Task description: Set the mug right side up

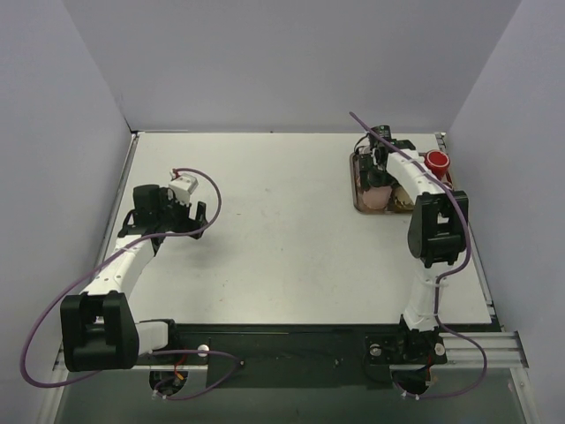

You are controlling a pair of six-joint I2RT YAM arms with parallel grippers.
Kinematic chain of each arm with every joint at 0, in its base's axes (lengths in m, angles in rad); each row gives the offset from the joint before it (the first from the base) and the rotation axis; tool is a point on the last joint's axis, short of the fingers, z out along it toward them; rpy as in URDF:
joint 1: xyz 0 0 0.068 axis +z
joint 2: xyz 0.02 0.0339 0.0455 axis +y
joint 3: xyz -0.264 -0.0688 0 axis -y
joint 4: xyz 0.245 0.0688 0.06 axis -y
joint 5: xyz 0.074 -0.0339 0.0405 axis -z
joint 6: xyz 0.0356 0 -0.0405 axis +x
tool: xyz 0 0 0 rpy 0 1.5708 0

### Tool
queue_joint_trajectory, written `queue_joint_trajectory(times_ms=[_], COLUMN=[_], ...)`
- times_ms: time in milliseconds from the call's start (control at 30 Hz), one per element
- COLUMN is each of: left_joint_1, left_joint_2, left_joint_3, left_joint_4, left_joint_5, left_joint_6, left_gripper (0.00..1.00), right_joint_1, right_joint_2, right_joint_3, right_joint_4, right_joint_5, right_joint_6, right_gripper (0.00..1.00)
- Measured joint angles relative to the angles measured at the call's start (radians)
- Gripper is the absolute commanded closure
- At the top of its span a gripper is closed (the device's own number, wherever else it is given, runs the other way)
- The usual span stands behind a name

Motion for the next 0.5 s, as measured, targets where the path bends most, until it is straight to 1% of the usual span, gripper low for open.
queue_joint_trajectory(times_ms=[100, 167, 300, 433, 500], left_joint_1=[0.0, 0.0, 0.0, -0.002, -0.005], left_joint_2=[0.0, 0.009, 0.027, 0.027, 0.026], left_joint_3=[0.008, 0.043, 0.169, 0.288, 0.337], left_joint_4=[-0.035, -0.093, -0.213, -0.304, -0.341], left_joint_5=[0.024, 0.055, 0.139, 0.246, 0.302], left_joint_6=[0.014, 0.028, 0.047, 0.043, 0.032], left_gripper=[0.03, 0.03, 0.03, 0.09, 0.1], right_joint_1=[0.007, 0.014, 0.038, 0.087, 0.121], right_joint_2=[-0.043, -0.096, -0.279, -0.465, -0.546], right_joint_3=[-0.052, -0.098, -0.188, -0.222, -0.236], right_joint_4=[0.001, 0.01, 0.009, 0.025, 0.045], right_joint_5=[-0.001, 0.0, 0.014, 0.037, 0.043], right_joint_6=[-0.006, -0.006, -0.004, 0.002, 0.009], right_gripper=[1.0, 1.0, 1.0, 1.0, 1.0])
